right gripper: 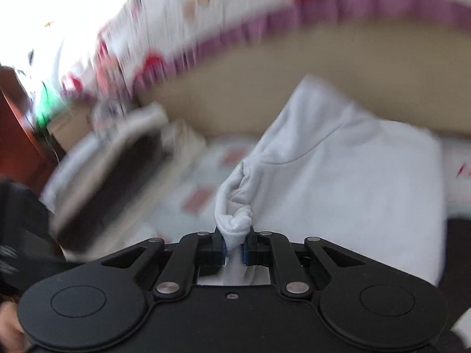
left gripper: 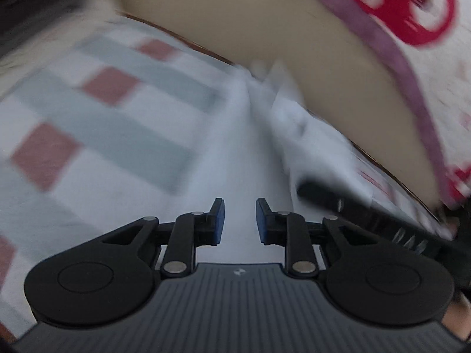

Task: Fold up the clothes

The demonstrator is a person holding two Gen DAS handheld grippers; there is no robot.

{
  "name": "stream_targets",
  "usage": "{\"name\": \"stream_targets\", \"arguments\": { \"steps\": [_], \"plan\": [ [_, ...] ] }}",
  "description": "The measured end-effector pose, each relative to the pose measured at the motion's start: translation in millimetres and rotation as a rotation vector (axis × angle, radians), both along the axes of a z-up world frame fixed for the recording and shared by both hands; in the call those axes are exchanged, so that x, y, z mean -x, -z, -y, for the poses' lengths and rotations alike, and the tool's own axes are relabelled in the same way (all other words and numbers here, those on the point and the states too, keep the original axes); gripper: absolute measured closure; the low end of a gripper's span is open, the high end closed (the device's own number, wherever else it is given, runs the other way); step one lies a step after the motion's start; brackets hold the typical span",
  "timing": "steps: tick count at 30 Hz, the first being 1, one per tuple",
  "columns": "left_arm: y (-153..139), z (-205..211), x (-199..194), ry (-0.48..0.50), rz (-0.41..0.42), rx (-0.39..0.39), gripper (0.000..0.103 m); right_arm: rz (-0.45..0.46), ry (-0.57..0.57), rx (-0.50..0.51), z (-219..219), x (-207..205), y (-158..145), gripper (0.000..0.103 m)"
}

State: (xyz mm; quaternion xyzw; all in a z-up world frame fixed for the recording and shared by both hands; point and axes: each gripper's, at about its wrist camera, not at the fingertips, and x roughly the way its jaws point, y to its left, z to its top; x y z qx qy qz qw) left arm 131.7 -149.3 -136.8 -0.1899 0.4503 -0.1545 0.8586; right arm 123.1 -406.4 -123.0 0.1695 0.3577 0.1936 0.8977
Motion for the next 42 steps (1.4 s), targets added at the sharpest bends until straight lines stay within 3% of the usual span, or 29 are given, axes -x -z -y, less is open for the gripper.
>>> {"name": "stream_targets", "arguments": {
  "steps": [3, 6, 10, 13, 16, 19, 23, 27, 29, 32, 35, 37, 39, 42],
  "plan": [
    [17.5, -4.5, -14.3, -0.053, -0.097, 0.043, 0.08, -0.047, -0.011, 0.013, -7.0, -1.6, 17.2, 0.09],
    [12.6, -3.4, -26.2, -0.038, -0.096, 0.119, 0.08, -0.04, 0.0, -0.013, -2.1, 8.0, 16.8, 0.09],
    [6.7, -3.3, -41.3, -0.019, -0.093, 0.139, 0.08, -0.004, 0.008, -0.085, 2.1, 8.2, -0.2, 0.09],
    [12.5, -19.8, -41.3, -0.054, -0.125, 0.219, 0.078, 0.008, -0.001, -0.079, -5.5, -0.1, -5.3, 0.09],
    [17.6, -35.5, -40.4, -0.117, -0.151, 0.268, 0.08, -0.036, -0.016, -0.071, -22.8, -7.8, 4.5, 0.09],
    [21.1, -38.3, -45.4, -0.112, -0.143, 0.22, 0.079, -0.032, -0.026, -0.028, -42.4, -3.4, 10.4, 0.09],
    [30.2, -45.6, -49.0, -0.116, -0.168, 0.224, 0.079, -0.079, -0.039, 0.145, -60.7, -4.4, 25.6, 0.082],
    [24.8, -47.5, -43.8, -0.089, -0.161, 0.211, 0.077, -0.039, -0.163, 0.122, -54.7, 26.8, 12.8, 0.053],
    [15.2, -44.9, -40.5, -0.054, -0.134, 0.166, 0.076, -0.011, -0.197, 0.038, -33.8, 54.0, 1.1, 0.053],
    [0.4, -36.0, -32.9, 0.026, -0.084, 0.109, 0.075, 0.013, -0.155, 0.033, 6.3, 95.2, -7.6, 0.053],
    [-4.5, -26.7, -26.4, 0.084, -0.063, 0.089, 0.074, 0.035, -0.095, 0.207, 37.9, 127.6, -4.6, 0.053],
    [-2.5, -21.7, -24.3, 0.112, -0.074, 0.111, 0.066, -0.002, -0.065, 0.278, 55.3, 136.4, 5.8, 0.053],
    [6.6, -20.1, -25.0, 0.082, -0.11, 0.13, 0.063, -0.043, -0.04, 0.264, 71.5, 139.2, 18.9, 0.053],
    [14.5, -11.1, -24.8, 0.079, -0.096, 0.029, 0.063, -0.068, 0.022, 0.255, 74.8, 133.4, 27.3, 0.053]
  ]
}}
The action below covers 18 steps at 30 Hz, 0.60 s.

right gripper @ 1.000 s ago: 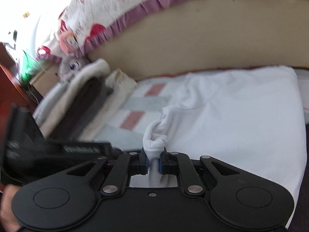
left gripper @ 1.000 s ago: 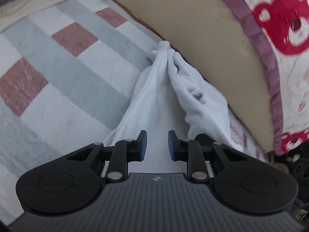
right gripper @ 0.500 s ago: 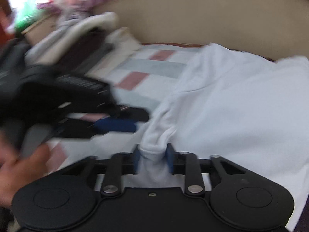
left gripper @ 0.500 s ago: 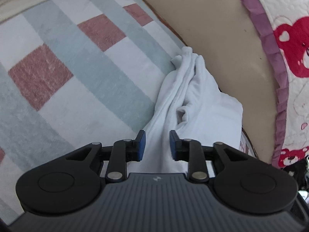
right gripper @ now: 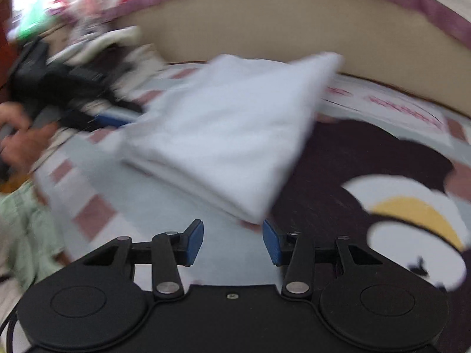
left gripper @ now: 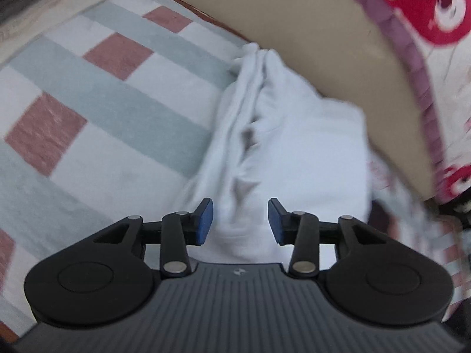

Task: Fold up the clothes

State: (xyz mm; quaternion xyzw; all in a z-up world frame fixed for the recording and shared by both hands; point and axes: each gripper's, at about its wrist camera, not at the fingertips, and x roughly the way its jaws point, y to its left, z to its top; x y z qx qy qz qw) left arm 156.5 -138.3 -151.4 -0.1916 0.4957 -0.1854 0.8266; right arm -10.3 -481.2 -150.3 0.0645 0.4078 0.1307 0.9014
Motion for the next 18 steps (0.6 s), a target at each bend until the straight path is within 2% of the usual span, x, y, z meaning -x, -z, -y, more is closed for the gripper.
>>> {"name": "stream_targets", "arguments": {
  "steps": [2, 5, 7, 8, 9, 11, 12, 14, 15, 16, 18],
  "plan": [
    [4.4, 5.8, 0.8, 0.02, 0.009, -0.004, 0.062, -0.006, 0.025, 0.011, -2.6, -4.9, 3.8, 0.053],
    [15.4, 20.0, 1.9, 0.053, 0.028, 0.005, 0.061, 0.013, 0.025, 0.104, -15.9, -12.9, 6.1, 0.053],
    [18.0, 30.1, 4.2, 0.074, 0.056, -0.047, 0.065, 0.024, 0.039, 0.138, -21.1, -18.0, 8.7, 0.053],
    [19.1, 35.1, 5.2, 0.085, 0.071, -0.074, 0.087, 0.019, 0.051, 0.144, -21.2, -21.5, 12.1, 0.053],
    [15.8, 38.8, 6.1, 0.102, 0.088, -0.097, 0.093, 0.021, 0.069, 0.144, -20.5, -24.2, 14.7, 0.053],
    [-1.5, 39.2, 13.8, 0.104, 0.176, -0.124, 0.093, 0.03, 0.108, 0.142, -18.8, -29.1, 19.3, 0.053],
    [-14.8, 36.4, 18.4, 0.098, 0.224, -0.117, 0.093, 0.048, 0.122, 0.137, -17.6, -28.6, 19.7, 0.053],
    [-34.2, 25.4, 23.8, 0.061, 0.262, -0.065, 0.094, 0.08, 0.134, 0.14, -15.4, -24.6, 20.5, 0.055],
    [-39.4, 18.3, 24.9, 0.043, 0.257, -0.029, 0.094, 0.089, 0.138, 0.135, -13.8, -23.0, 21.0, 0.058],
    [-39.1, 14.9, 24.7, 0.032, 0.237, -0.025, 0.094, 0.097, 0.142, 0.128, -12.1, -21.4, 21.4, 0.063],
    [-26.5, 17.1, 21.8, 0.024, 0.187, -0.101, 0.094, 0.104, 0.155, 0.114, -11.3, -19.7, 22.2, 0.064]
  ]
}}
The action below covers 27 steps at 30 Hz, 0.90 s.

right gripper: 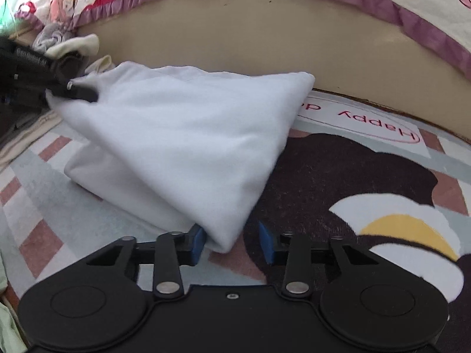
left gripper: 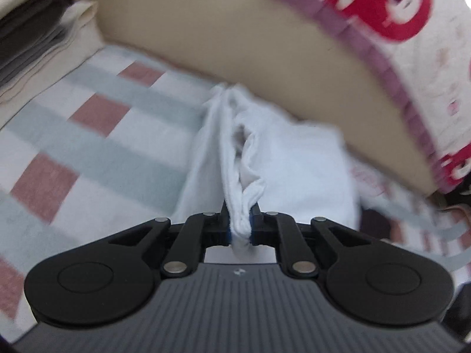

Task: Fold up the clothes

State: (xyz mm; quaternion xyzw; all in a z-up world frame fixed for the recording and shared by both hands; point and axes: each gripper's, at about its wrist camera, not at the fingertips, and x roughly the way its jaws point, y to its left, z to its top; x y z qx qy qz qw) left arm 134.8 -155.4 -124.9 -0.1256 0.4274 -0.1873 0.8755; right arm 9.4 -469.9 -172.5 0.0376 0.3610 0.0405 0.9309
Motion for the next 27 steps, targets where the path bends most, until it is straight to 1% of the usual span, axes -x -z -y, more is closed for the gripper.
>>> {"name": "stream_targets", "arguments": {
  "steps": [2, 3, 5, 7, 8, 10, 11, 12, 13, 14, 17, 18, 20, 21, 22, 23, 24, 25, 27],
  "plan": [
    [15.4, 5.0, -3.5, 0.0, -0.056, -0.077, 0.094, 0.008, 0.005, 0.008, -2.6, 1.1, 0.6, 0.064],
    [20.2, 6.3, -4.7, 0.0, -0.074, -0.089, 0.094, 0.011, 0.002, 0.019, -5.0, 1.2, 1.1, 0.064],
    [17.9, 12.9, -4.6, 0.005, -0.051, -0.115, 0.094, 0.016, -0.005, 0.042, -9.3, 0.1, 1.7, 0.063],
    [0.3, 18.3, 2.6, 0.013, 0.017, -0.178, 0.094, 0.023, -0.013, 0.056, -10.7, -1.1, 0.9, 0.063],
    [-9.4, 17.0, 6.9, 0.01, 0.026, -0.187, 0.094, 0.025, -0.018, 0.06, -10.3, -1.3, -0.2, 0.064],
    [-24.3, 3.5, 15.0, -0.014, 0.013, -0.113, 0.094, 0.019, -0.026, 0.024, -5.5, 0.0, -2.3, 0.081],
    [-25.6, -0.4, 16.1, -0.013, 0.009, -0.098, 0.094, 0.006, -0.027, 0.01, -3.7, 0.5, -1.9, 0.081],
    [-20.6, -1.6, 15.0, -0.016, -0.01, -0.125, 0.094, -0.006, -0.025, 0.004, -3.0, 1.3, -0.4, 0.083],
    [-10.4, -0.4, 11.4, -0.032, -0.045, -0.168, 0.094, -0.011, -0.023, -0.006, -2.6, 2.3, 1.5, 0.085],
    [1.9, 2.9, 5.9, -0.044, -0.087, -0.194, 0.093, -0.012, -0.02, -0.01, -3.1, 2.7, 2.4, 0.085],
    [26.8, 3.9, -8.4, -0.064, -0.181, -0.179, 0.092, -0.047, -0.021, 0.01, -7.3, -0.6, -2.1, 0.087],
    [24.0, 3.5, -10.1, -0.066, -0.177, -0.18, 0.092, -0.069, -0.019, 0.017, -9.0, -1.7, -4.6, 0.088],
    [17.9, 1.4, -10.4, -0.072, -0.165, -0.184, 0.089, -0.15, -0.018, 0.016, -11.3, -4.9, -12.7, 0.088],
    [15.4, -2.2, -8.9, -0.079, -0.161, -0.186, 0.087, -0.187, -0.029, -0.01, -11.2, -6.0, -19.7, 0.087],
    [13.0, -8.0, -8.0, -0.098, -0.177, -0.168, 0.087, -0.223, -0.041, -0.041, -10.9, -6.8, -27.5, 0.086],
    [10.6, -13.9, -7.2, -0.116, -0.193, -0.149, 0.086, -0.238, -0.065, -0.069, -10.4, -9.9, -40.1, 0.086],
    [8.2, -19.7, -6.3, -0.134, -0.209, -0.13, 0.086, -0.249, -0.091, -0.096, -9.8, -13.6, -53.9, 0.082],
    [5.9, -25.5, -5.5, -0.152, -0.225, -0.113, 0.086, -0.26, -0.117, -0.124, -9.3, -17.3, -67.6, 0.082],
    [2.2, -36.7, -4.5, -0.17, -0.269, -0.108, 0.086, -0.301, -0.187, -0.117, -11.0, -35.2, -101.9, 0.081]
  ]
}}
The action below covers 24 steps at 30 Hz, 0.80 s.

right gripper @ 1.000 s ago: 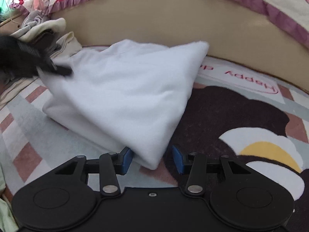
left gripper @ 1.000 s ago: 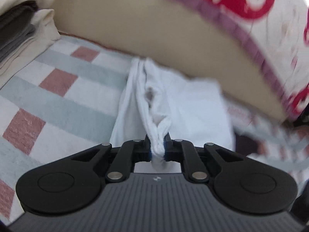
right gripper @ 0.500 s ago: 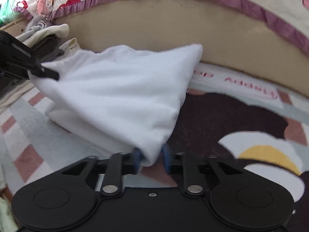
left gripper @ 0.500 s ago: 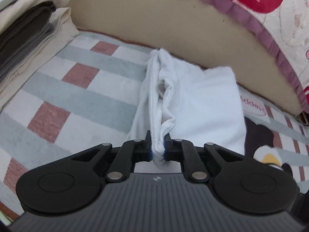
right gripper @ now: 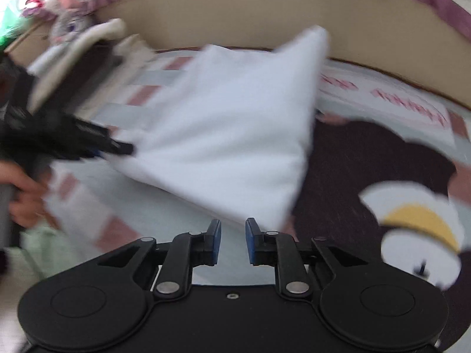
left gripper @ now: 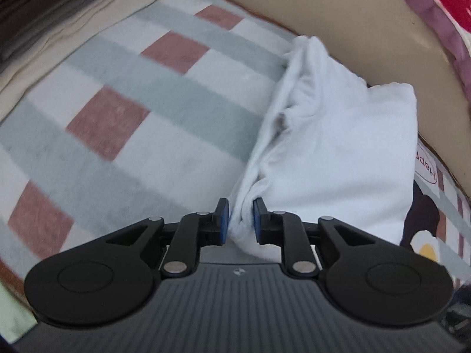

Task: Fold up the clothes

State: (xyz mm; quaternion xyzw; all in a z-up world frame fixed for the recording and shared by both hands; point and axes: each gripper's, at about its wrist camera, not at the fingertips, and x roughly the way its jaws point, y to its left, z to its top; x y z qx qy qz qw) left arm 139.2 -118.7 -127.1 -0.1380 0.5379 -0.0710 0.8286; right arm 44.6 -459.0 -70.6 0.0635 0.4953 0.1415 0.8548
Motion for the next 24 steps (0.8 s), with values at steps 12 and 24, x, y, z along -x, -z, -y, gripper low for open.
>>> {"name": "stream_targets", "arguments": {
  "steps": [12, 24],
  "plan": [
    [-32.1, -31.1, 9.0, 0.013, 0.112, 0.067, 0.086, -0.075, -0.24, 0.378, -14.4, -76.7, -140.2, 0.053],
    [-23.9, 2.0, -10.8, 0.194, 0.275, 0.032, 0.083, 0.179, 0.205, 0.018, 50.5, -127.2, 8.0, 0.053]
  ]
}}
